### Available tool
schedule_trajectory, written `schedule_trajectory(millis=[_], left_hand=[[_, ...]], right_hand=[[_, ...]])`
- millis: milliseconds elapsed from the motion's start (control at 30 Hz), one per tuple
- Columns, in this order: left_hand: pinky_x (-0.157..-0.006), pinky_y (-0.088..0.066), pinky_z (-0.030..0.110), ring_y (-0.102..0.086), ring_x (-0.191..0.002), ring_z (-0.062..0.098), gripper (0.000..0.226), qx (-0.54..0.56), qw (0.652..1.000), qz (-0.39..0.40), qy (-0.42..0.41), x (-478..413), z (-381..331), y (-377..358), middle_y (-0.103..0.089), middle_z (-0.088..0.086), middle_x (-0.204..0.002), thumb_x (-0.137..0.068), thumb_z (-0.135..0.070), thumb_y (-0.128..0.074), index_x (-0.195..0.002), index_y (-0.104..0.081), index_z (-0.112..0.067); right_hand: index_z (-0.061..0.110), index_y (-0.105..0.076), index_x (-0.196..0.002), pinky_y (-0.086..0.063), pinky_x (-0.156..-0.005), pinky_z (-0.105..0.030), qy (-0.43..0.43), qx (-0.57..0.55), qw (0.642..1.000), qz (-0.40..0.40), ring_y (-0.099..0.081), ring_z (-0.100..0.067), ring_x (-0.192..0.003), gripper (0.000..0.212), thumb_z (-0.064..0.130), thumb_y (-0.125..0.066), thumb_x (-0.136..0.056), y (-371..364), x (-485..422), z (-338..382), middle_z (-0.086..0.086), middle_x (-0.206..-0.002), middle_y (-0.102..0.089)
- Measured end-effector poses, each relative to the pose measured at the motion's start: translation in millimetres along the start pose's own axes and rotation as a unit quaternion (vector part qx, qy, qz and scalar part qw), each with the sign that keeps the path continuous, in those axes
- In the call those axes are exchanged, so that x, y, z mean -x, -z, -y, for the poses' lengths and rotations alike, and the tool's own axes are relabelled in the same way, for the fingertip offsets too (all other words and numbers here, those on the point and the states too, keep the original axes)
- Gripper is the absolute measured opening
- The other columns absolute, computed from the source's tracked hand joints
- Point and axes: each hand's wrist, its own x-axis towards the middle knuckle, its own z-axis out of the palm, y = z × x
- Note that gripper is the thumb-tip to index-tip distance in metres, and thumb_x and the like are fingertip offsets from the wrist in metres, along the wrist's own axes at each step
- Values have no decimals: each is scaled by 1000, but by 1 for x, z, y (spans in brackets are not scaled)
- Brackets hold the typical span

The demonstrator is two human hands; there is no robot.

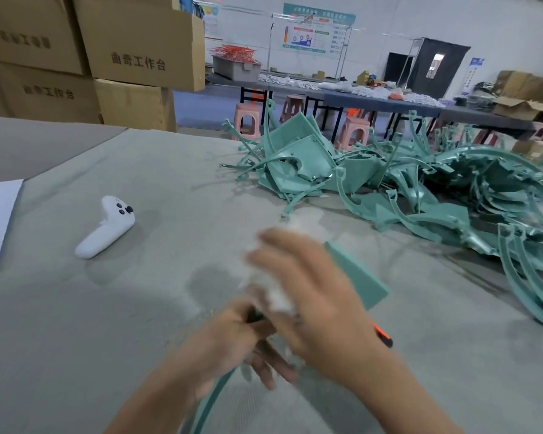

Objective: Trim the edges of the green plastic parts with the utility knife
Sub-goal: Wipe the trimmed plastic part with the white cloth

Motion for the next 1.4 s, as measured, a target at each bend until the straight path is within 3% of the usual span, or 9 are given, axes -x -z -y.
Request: schedule_trajectory(millis=[133, 333, 500, 633, 867, 1200, 1267, 1333, 1400], left_hand=[[-40, -48, 22, -66, -45, 20, 31, -21, 1000, -9, -13, 2, -1, 1, -69, 14, -59, -96, 10, -29, -84, -58, 12], [-44, -50, 26, -68, -55, 31, 14, 67, 997, 14, -33, 0, -4, 3, -74, 6, -92, -99, -12, -50, -105, -62, -8], [-48, -53, 27, -69, -58, 27, 17, 73, 997, 35, -23, -5, -3, -2, -73, 0, -103, -99, -17, -50, -110, -63, -17], [-46, -53, 27, -67, -55, 26, 19, 108, 994, 24, -12, -4, 4, 9, -74, 6, -99, -92, -21, -57, -107, -64, -12], [-47, -53, 27, -69, -57, 27, 34, 106, 994, -20, -28, -5, 6, 17, -75, 5, -97, -81, -45, -59, -95, -69, -15], [-43, -49, 26, -60, -44, 20, 35, 227, 973, -26, -20, -6, 7, 12, -73, 12, -95, -72, -42, -67, -88, -77, -13], [-42, -48, 26, -59, -41, 19, 40, 257, 965, -39, -18, -6, 5, 12, -72, 15, -99, -75, -40, -65, -99, -72, -9], [-40, -48, 25, -56, -37, 18, 46, 288, 954, -82, -17, -5, 5, 18, -73, 14, -94, -78, -39, -62, -110, -64, -7], [-40, -48, 25, -57, -39, 18, 46, 301, 948, -103, -20, -5, 4, 22, -73, 11, -87, -77, -40, -61, -110, -63, -7]], right_hand=[[15, -69, -86, -47, -71, -33, 86, 218, 961, 146, -59, -23, -70, 30, 30, -47, -100, -22, 1, -11, -1, -76, -62], [14, -60, -65, -50, -66, -32, 97, 241, 966, 10, -46, -20, -45, 35, 32, -56, -95, -5, -19, -57, 0, -50, -50], [9, -54, -60, -33, -41, -24, -122, 89, 984, -94, -38, -8, -39, 52, 38, -45, -103, 4, -18, -79, 6, -47, -43], [20, -43, -59, -27, -48, -19, -400, -45, 838, -367, -35, 2, -45, 47, 31, -51, -104, 36, -33, -103, 18, -48, -43], [11, -63, -102, -41, -61, -22, -175, 32, 983, 46, -59, -9, -72, 44, 50, -43, -97, -10, -22, -40, 2, -84, -66], [12, -44, -67, -13, -49, -26, -156, 175, 970, -68, -31, -18, -42, 36, 29, -47, -99, 15, 7, -100, 6, -54, -32], [9, -58, -72, -18, -49, -23, -275, 154, 930, -191, -32, -14, -44, 37, 31, -47, -99, 24, 9, -113, 5, -54, -39], [18, -56, -72, -32, -56, -27, -445, 56, 823, -350, -38, -9, -51, 38, 39, -45, -102, 36, 6, -125, 5, -59, -46], [22, -51, -70, -40, -59, -39, -507, -51, 783, -357, -50, -19, -60, 40, 42, -45, -103, 35, 6, -120, -2, -66, -53]])
